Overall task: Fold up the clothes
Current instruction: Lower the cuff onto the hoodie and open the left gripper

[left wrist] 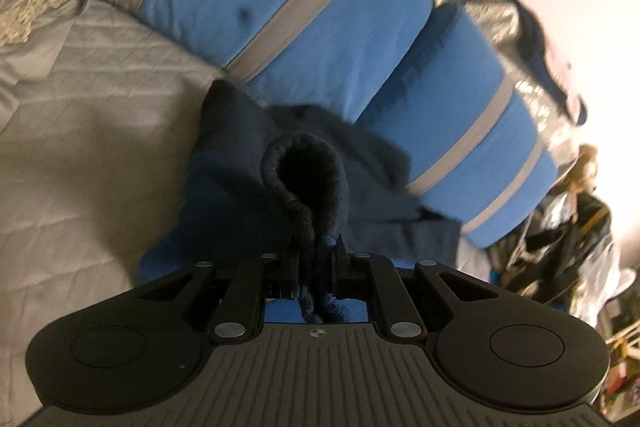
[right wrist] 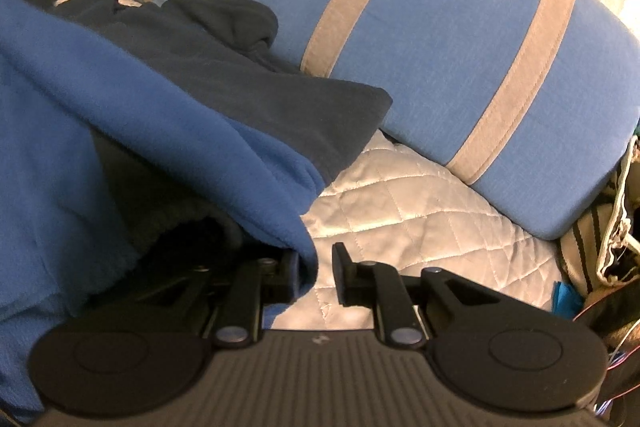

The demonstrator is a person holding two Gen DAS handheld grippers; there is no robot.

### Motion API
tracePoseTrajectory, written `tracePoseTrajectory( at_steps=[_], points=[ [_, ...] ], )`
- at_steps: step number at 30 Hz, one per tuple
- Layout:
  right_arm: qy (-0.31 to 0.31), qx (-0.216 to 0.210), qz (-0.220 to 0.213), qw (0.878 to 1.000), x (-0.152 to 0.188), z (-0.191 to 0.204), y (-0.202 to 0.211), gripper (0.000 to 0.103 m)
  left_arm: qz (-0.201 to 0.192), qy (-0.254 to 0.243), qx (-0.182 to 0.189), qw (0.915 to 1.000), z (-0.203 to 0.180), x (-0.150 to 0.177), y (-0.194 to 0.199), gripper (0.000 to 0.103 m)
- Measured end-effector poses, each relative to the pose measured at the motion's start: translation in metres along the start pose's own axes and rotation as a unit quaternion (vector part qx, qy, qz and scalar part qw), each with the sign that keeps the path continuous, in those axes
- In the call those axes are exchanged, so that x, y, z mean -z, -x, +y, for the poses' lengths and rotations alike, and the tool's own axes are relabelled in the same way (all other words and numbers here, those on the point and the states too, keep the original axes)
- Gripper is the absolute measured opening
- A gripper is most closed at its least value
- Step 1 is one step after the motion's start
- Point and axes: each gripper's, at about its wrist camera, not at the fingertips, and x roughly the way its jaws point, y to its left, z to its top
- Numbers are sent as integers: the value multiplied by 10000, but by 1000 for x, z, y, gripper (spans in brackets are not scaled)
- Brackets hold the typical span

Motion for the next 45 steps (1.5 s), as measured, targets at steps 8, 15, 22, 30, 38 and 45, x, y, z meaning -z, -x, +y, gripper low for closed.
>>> tracePoseTrajectory(
  at_steps=[8,15,22,30,38,45],
  points=[
    [-104,-33,9,9999,1,-1,-1,34,519,-7,-166,9985,21,27,-4,13],
    [-137,-54,21,9999,-1,0,0,34,863,119,-248,9959,36,45,-9,14],
    [-105,-5,85,9999,-2,5,-1,35,973,118,-436,9942,53,56,-25,15],
    [-95,198,117,9997,-3,3,9,71,845,-95,-587,9946,47,58,-25,20],
    [-165,-188,113,9996,3,-11,43,80,804,-399,-1033,9906,40,55,-11,54],
    [99,-986,-76,9950,12,2,74,77,464,-738,-1291,9878,20,51,25,58]
  ],
)
